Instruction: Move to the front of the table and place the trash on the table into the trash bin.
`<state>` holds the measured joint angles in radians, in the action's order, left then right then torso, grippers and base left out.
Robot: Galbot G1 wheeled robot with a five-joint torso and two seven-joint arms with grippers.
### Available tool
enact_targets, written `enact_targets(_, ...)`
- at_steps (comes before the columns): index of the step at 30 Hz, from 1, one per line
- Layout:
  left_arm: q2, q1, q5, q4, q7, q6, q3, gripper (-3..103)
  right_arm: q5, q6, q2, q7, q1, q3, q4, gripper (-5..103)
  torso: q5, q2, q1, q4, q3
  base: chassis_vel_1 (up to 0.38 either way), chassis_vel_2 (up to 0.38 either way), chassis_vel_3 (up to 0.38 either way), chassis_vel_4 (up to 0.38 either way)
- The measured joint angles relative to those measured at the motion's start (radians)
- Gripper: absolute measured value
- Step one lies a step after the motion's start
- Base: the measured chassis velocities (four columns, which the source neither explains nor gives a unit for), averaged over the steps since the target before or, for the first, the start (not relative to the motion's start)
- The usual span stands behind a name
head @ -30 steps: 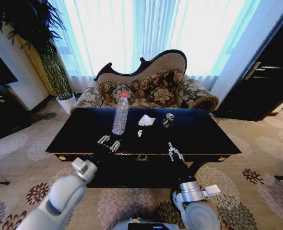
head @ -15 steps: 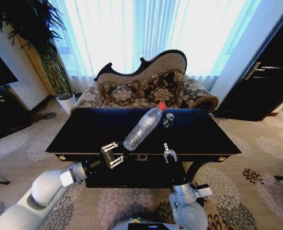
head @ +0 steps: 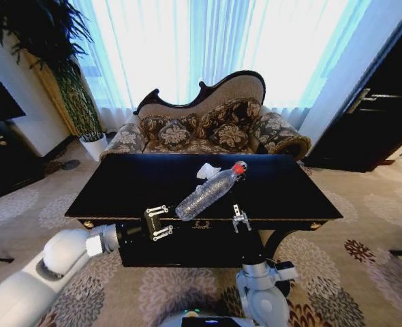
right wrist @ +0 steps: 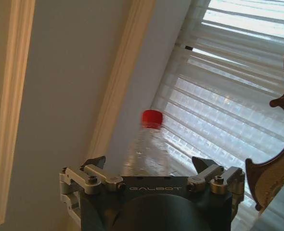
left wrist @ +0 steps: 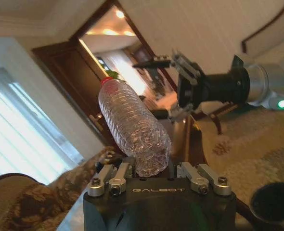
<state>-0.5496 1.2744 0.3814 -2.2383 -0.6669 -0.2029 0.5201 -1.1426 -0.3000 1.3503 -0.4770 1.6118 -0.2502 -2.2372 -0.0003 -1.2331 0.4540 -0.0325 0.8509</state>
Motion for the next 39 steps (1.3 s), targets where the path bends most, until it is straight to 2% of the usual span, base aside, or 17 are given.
enact_targets(3, 0.056, -0.041, 0.004, 0.007, -0.002, -0.008, -0.03, 34, 0.019, 0.0, 0.006, -0.02, 0.002, 0.007, 0.001, 98, 0.0001, 0.0, 0.0, 0.0, 0.0, 0.0, 0.0, 0.0, 0.0)
enact_targets(7, 0.073, -0.085, 0.004, -0.006, 0.008, -0.009, -0.063, 34, 0.039, 0.0, 0.011, -0.025, 0.005, 0.008, 0.002, 98, 0.0, 0.0, 0.0, 0.0, 0.0, 0.0, 0.0, 0.0, 0.0)
enact_targets(15, 0.035, -0.093, -0.042, -0.033, 0.042, -0.012, -0.089, 34, 0.088, -0.003, 0.018, -0.027, 0.017, 0.007, 0.006, 99, 0.0, 0.0, 0.0, 0.0, 0.0, 0.0, 0.0, 0.0, 0.0)
enact_targets(25, 0.011, -0.119, -0.088, -0.015, 0.034, -0.029, -0.129, 34, 0.055, -0.003, 0.019, -0.061, 0.026, 0.008, -0.031, 97, 0.0, 0.0, 0.0, 0.0, 0.0, 0.0, 0.0, 0.0, 0.0)
enact_targets(26, 0.012, -0.135, -0.098, -0.014, 0.036, -0.03, -0.142, 34, 0.053, -0.002, 0.013, -0.061, 0.019, 0.008, -0.032, 94, 0.0001, 0.0, 0.0, 0.0, 0.0, 0.0, 0.0, 0.0, 0.0)
enact_targets(29, 0.013, -0.144, -0.106, -0.014, 0.036, -0.031, -0.15, 34, 0.058, -0.001, 0.001, -0.056, 0.01, 0.01, -0.028, 93, 0.0001, 0.0, 0.0, 0.0, 0.0, 0.0, 0.0, 0.0, 0.0)
enact_targets(31, 0.012, -0.148, -0.118, -0.014, 0.036, -0.032, -0.161, 33, 0.071, 0.002, -0.013, -0.045, -0.001, 0.014, -0.025, 86, 0.0001, 0.0, 0.0, 0.0001, 0.0, 0.0, 0.0, 0.0, 0.0)
enact_targets(34, 0.009, -0.152, -0.137, -0.014, 0.035, -0.035, -0.168, 32, 0.082, 0.009, -0.02, -0.038, -0.009, 0.018, -0.025, 84, 0.0001, 0.0, 0.0, 0.0, 0.0, 0.0, 0.0, 0.0, 0.0)
enact_targets(39, 0.006, -0.149, -0.17, -0.011, 0.022, -0.045, -0.175, 29, 0.117, 0.018, -0.018, -0.031, -0.018, 0.037, -0.019, 66, 0.0, 0.0, 0.0, 0.0001, 0.0, 0.0, 0.0, 0.0, 0.0)
